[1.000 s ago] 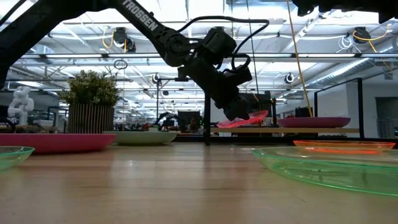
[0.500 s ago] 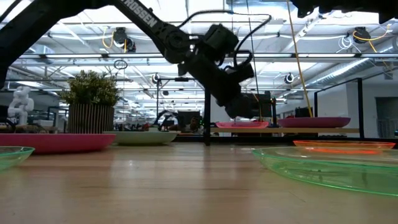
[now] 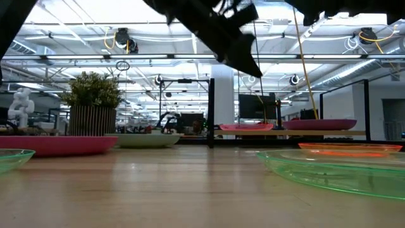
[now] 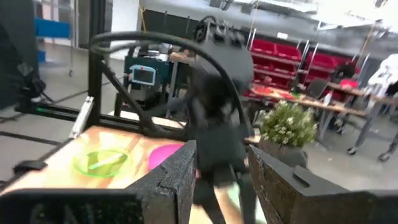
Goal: Place and stack plates onto a shelf
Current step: Stack the big violet plate on top of the big violet plate
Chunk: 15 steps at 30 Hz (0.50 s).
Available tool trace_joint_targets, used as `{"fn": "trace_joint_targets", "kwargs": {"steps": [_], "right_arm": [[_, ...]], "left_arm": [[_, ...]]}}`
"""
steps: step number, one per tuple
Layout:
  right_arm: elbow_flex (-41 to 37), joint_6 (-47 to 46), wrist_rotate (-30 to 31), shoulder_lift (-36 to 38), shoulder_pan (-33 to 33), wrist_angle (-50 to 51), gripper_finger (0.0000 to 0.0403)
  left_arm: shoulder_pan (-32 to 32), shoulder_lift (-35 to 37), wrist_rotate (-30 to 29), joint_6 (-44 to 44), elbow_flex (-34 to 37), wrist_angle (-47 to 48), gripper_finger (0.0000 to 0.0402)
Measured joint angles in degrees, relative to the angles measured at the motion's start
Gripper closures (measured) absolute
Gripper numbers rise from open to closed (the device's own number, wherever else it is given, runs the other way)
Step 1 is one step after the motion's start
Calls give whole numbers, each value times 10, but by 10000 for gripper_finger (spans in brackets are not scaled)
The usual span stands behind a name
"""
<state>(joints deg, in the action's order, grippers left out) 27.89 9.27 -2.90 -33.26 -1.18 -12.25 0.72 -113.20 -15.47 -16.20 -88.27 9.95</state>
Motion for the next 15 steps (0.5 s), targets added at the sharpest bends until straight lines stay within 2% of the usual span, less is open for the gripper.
{"fn": "trace_joint_targets", "kwargs": {"steps": [5, 9, 15], "right_arm": [[0, -36, 1, -4, 15, 48, 273], [0, -72, 1, -17, 30, 71, 273], [0, -124, 1, -59, 67, 84, 273]], "left_arm": [[-32, 40, 19, 81, 0, 133, 325], [-64, 54, 36, 124, 0, 197, 325], [-127, 55, 36, 154, 18, 200, 325]]}}
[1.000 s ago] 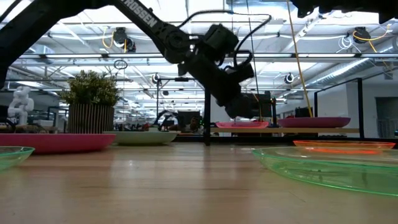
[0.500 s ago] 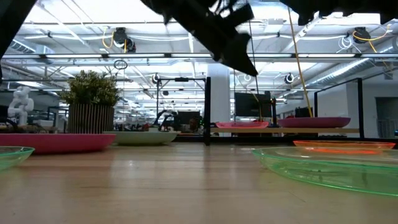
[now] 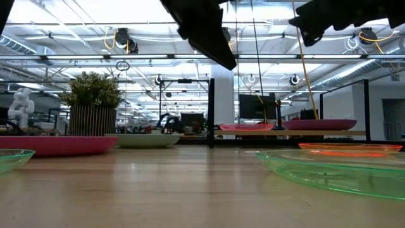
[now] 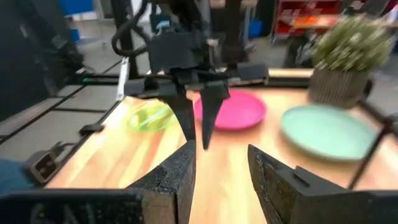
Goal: Place and stack plates onto a shelf
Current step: Stack the big violet plate on top of the big violet plate
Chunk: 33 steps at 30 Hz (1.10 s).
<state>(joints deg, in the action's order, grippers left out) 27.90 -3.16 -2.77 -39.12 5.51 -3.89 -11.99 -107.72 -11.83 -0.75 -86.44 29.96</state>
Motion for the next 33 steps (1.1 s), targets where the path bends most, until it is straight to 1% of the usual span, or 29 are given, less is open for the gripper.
{"fn": "trace_joint_targets", "kwargs": {"steps": [7, 12, 13, 17, 18, 20, 25, 27, 30, 33], "right_arm": [[0, -85, -3, -64, 69, 13, 273], [0, -176, -1, -73, 133, 24, 273], [0, -195, 5, -75, 146, 25, 273], [0, -258, 68, -93, 215, 25, 273], [0, -272, 76, -99, 232, 25, 273], [0, -306, 86, -113, 261, 26, 273], [1, -417, 87, -149, 332, 29, 273], [12, -453, 96, -172, 357, 32, 275], [45, -475, 117, -216, 396, 41, 282], [97, -496, 117, -266, 426, 100, 292]], "left_arm": [[-59, 0, -2, 45, 19, -9, 325], [-98, 0, -2, 77, 26, -10, 325], [-105, 0, -3, 84, 28, -11, 325], [-136, 0, -19, 111, 30, -11, 325], [-142, 0, -25, 120, 30, -12, 325], [-156, 0, -40, 138, 30, -14, 325], [-182, 0, -69, 169, 30, -29, 325], [-190, 0, -79, 173, 30, -38, 325], [-196, 0, -82, 174, 30, -53, 325], [-196, 0, -83, 174, 30, -67, 325]]}}
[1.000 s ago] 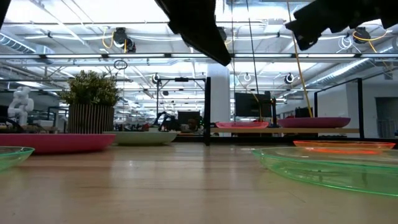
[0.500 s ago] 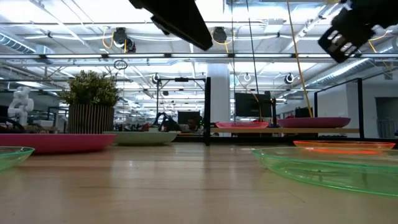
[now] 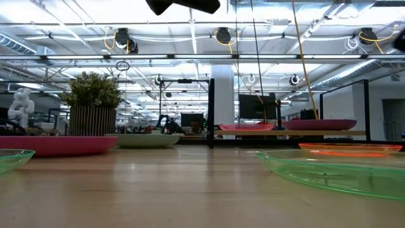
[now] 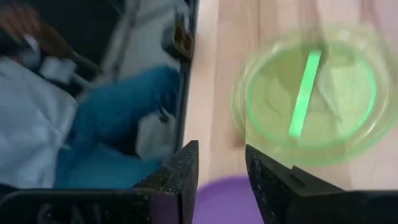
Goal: Place and stack plates onto a shelf
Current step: Stack the big violet plate on top of the big violet plate
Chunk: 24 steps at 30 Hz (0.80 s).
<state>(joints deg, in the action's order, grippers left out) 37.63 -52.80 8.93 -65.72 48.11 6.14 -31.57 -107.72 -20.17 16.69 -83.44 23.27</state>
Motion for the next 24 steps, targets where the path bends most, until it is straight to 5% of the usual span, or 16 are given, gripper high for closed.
{"fn": "trace_joint_targets", "kwargs": {"steps": [6, 11, 24], "right_arm": [[104, -60, -17, -89, 43, 127, 307], [161, -11, -33, -137, 57, 228, 308], [115, 147, 12, -134, -1, 327, 274]], "left_arm": [[-1, 0, 0, 18, 0, -9, 325], [-4, 0, 0, 16, 0, -9, 325], [-4, 0, 0, 7, 0, -9, 325]]}}
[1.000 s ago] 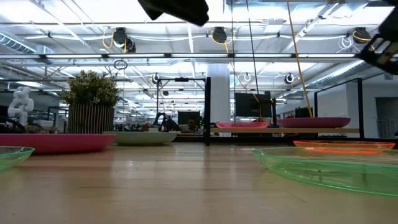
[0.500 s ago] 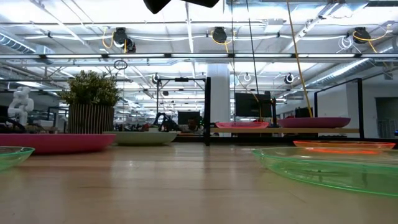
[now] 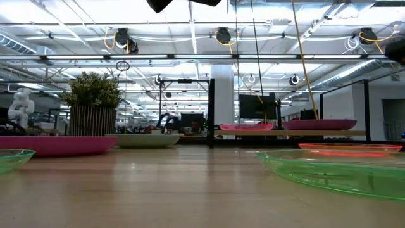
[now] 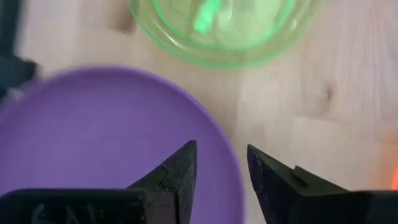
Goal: Place and stack plates onto a shelf
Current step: Stack the big violet plate on top of the big violet plate
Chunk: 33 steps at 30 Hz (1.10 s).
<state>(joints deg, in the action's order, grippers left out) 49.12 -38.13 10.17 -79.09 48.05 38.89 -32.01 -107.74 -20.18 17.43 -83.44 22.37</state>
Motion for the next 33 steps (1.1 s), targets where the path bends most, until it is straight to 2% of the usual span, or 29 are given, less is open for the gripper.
{"fn": "trace_joint_targets", "kwargs": {"steps": [6, 12, 15, 19, 21, 28, 33], "right_arm": [[-43, 18, -16, 0, -15, -5, 277], [-86, 24, -76, 0, -32, -23, 295], [-98, 23, -91, 0, -42, -25, 320], [-98, 38, -104, 4, -52, -31, 381], [-98, 44, -106, 14, -58, -32, 392], [-90, 64, -99, 86, -81, -23, 400], [-53, 84, -1, 144, -92, 6, 401]], "left_arm": [[1, 0, 0, -9, 0, 1, 325], [2, 0, 0, -39, 0, 1, 325], [6, 0, 1, -50, 0, 1, 325], [17, 0, 0, -59, 0, 1, 325], [24, 0, 1, -63, 0, 1, 325], [55, 0, -5, -64, 0, -24, 325], [76, -13, -14, -98, 0, -104, 325]]}}
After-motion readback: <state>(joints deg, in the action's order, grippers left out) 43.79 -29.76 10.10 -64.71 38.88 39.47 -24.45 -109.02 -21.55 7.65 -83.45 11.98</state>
